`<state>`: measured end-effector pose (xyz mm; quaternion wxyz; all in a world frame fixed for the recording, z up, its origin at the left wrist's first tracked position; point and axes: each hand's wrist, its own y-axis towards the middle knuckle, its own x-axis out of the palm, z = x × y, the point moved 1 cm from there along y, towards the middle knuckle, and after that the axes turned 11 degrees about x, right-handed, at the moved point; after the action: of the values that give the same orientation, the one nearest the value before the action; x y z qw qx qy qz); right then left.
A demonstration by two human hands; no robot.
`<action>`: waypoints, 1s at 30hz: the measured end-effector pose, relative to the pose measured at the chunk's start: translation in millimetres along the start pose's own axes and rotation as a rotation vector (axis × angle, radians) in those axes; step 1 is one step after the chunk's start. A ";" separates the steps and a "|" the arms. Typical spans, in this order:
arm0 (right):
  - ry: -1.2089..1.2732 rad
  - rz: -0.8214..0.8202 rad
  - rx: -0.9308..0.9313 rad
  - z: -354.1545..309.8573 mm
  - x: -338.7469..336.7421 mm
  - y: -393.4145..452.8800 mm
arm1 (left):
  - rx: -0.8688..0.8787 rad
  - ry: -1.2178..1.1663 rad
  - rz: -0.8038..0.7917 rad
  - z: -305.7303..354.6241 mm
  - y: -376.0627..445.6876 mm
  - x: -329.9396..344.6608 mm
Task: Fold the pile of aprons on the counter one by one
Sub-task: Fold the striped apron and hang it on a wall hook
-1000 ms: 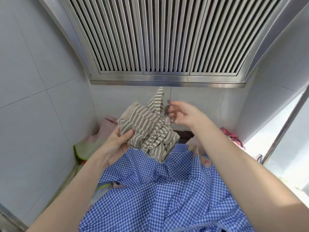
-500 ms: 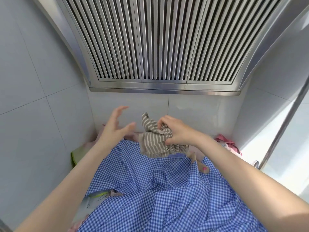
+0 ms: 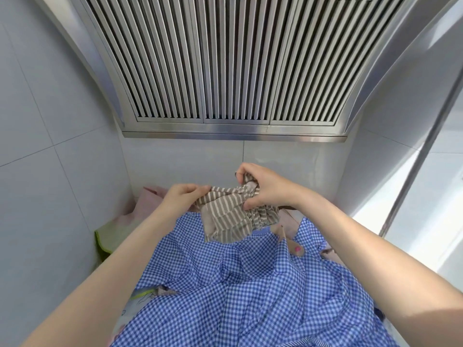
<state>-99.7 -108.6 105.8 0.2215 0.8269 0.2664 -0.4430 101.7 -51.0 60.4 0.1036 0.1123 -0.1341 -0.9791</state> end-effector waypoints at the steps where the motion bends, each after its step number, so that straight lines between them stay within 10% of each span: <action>1: -0.002 -0.007 0.014 0.3 2.1 1.1 | -0.064 -0.057 0.031 -3.1 -1.3 3.3; 6: 0.101 0.001 0.126 8.7 5.1 0.2 | 0.008 -0.005 0.053 -1.4 2.4 17.9; 18: 0.770 0.082 0.496 61.4 -62.6 -73.8 | 0.194 0.185 -0.462 49.2 11.5 104.5; 30: 0.090 0.599 0.709 143.0 -155.9 -168.1 | 0.900 0.495 -0.604 104.2 7.9 272.0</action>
<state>-367.3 -105.1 143.6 0.0316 0.9105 -0.1425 -0.3869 -182.1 -96.8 108.2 -0.2090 0.4031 -0.4701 -0.7569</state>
